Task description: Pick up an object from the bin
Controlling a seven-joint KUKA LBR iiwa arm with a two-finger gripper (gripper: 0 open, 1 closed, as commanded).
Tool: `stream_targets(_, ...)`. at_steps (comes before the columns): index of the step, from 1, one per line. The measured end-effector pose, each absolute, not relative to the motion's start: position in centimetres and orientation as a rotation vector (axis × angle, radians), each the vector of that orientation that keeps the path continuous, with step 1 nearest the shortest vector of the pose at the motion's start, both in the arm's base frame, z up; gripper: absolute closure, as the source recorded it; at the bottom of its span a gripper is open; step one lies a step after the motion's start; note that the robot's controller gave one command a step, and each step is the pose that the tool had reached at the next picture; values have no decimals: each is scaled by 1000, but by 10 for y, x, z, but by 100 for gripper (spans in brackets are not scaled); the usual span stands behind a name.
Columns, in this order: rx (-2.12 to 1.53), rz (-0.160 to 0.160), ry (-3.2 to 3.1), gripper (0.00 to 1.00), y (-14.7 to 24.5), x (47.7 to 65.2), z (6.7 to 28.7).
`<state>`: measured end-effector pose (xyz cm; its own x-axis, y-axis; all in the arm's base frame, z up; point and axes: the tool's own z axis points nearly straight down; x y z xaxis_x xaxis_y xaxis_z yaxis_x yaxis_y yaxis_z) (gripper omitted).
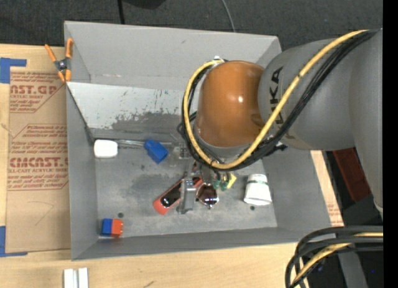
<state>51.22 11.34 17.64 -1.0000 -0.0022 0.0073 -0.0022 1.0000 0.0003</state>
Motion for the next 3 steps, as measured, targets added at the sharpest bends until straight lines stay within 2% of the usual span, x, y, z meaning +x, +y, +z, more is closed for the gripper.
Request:
stream_targets(1, 1, -2, -3142, 0, 113, 514, 181)
stream_targets(2, -97, -5, -3145, 0, 104, 522, 150)
stream_targets(3, -41, -1, -3140, 0, 96, 529, 113)
